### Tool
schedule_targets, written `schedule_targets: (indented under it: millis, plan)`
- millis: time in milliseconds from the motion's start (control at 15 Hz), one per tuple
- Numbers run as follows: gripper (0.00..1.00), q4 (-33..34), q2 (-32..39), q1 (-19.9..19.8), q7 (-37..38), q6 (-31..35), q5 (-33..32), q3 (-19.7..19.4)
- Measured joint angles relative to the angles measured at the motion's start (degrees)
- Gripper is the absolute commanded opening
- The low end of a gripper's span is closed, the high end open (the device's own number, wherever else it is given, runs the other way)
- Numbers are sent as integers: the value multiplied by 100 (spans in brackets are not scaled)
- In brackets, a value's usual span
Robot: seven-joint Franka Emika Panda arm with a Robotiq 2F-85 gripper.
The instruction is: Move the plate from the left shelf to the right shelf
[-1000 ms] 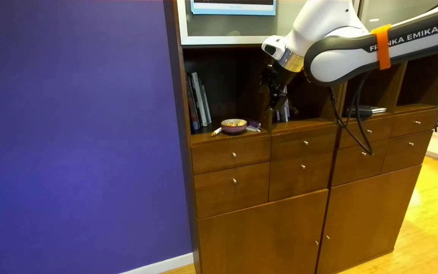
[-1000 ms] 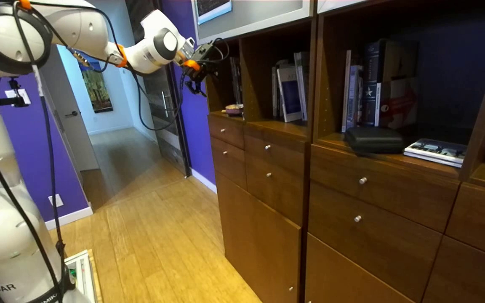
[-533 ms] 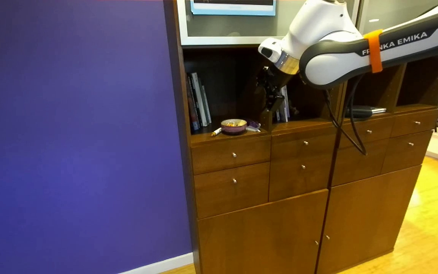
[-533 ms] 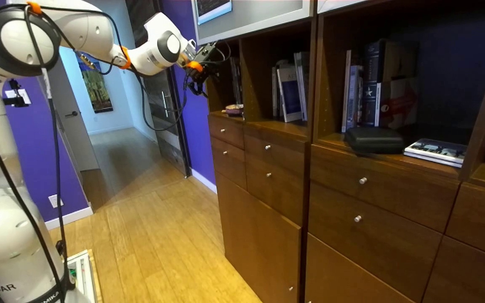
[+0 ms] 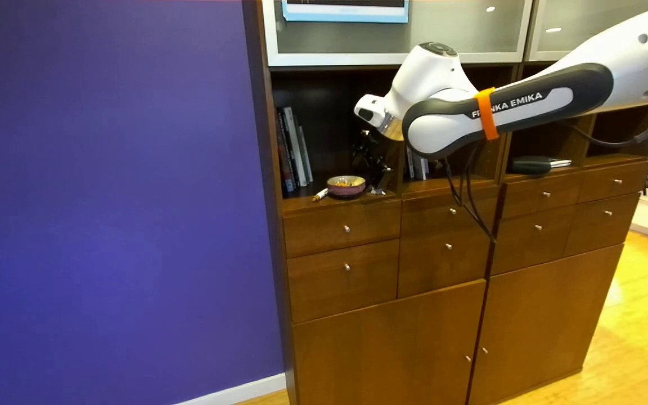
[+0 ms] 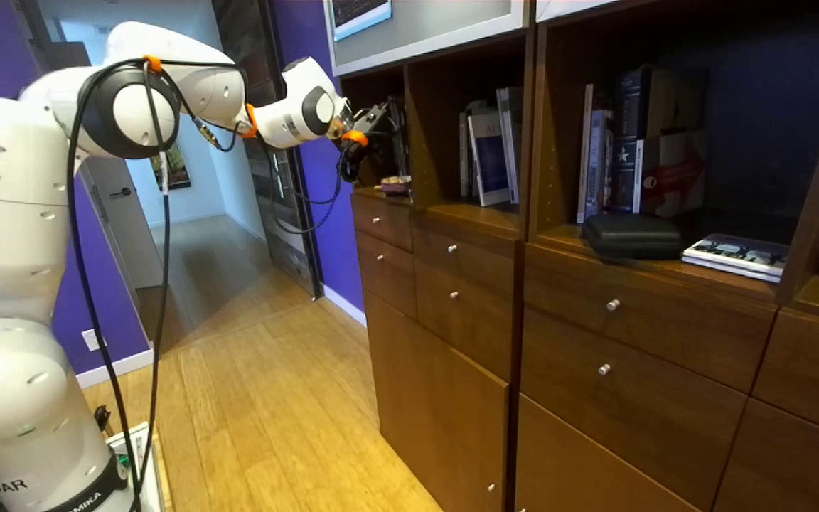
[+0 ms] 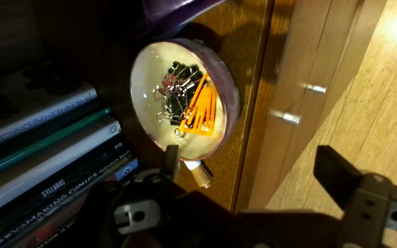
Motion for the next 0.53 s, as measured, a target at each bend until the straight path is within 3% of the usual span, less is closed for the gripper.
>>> schedule_targets:
  millis: [533]
  plan:
    - [100,731,681,-90,-947,-92,535,74]
